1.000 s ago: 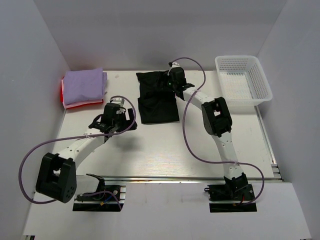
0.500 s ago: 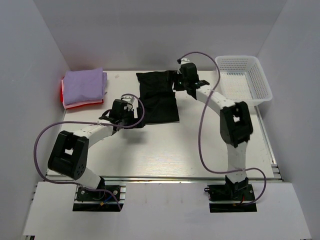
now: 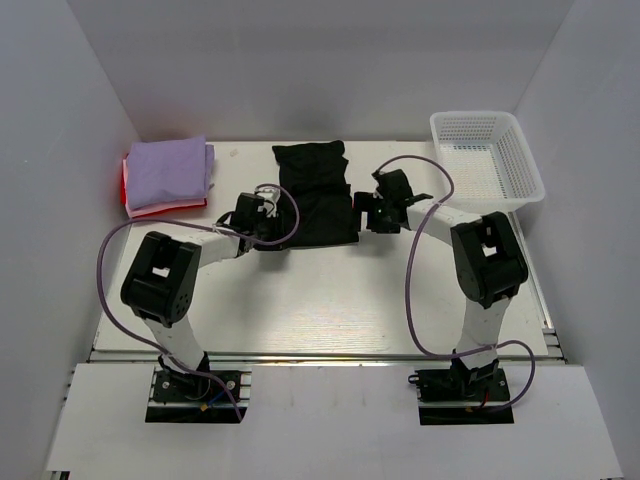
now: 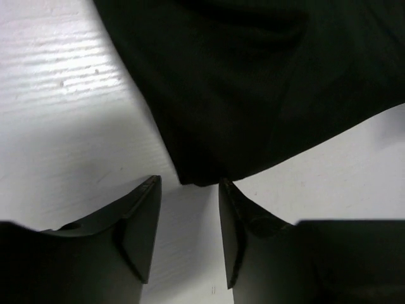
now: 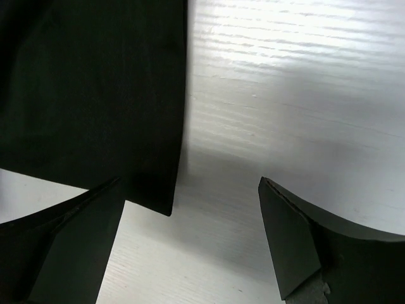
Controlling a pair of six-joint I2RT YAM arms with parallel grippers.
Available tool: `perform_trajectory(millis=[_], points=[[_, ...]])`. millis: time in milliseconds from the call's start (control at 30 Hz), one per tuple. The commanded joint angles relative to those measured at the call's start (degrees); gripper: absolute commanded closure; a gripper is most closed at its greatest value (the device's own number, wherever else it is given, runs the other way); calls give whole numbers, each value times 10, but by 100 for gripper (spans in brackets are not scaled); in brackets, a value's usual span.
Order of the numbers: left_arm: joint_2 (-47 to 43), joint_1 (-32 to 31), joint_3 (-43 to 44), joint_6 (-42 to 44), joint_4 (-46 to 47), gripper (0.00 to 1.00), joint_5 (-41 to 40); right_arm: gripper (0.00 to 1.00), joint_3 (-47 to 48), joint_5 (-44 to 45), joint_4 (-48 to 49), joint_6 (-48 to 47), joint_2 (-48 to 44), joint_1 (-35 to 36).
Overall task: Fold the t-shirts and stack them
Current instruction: Grab one side of the 2/3 rectangular tshirt with both arms, then fold the long partially folded tshirt into a neat square
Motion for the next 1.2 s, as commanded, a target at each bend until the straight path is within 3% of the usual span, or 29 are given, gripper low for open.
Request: perform_trajectory(millis=[0,133,233,333,367,567,600,700,1000,1167], points=[[8,-2,18,11,36,49,36,10,5,-57,28,11,11,2],[32,-2,18,11,54,57,63,10,14,-77,39,20,39,3],[39,-2,24,11,49,67,64,18,14,-106,40,25,52,2],[39,-7,18,11,61,88,87,27,-3,-130,44,35,49,2],[39,-7,18,11,66,100,94,30,-14,-133,49,37,45,2],[11,-13,-27,3,74,100,122,66,-61,-159,57,48,13,3],[2,-13,-35,-6,79,100,129,79,-63,-160,59,48,9,2],[-43,-25,-68,-20,93,100,144,100,-83,-159,55,46,-30,3],[-199,-66,-128,-60,2,100,198,100,-165,-180,-40,22,-203,9],[-292,-78,-107,-55,-143,100,206,100,-197,-183,-164,2,-292,6]])
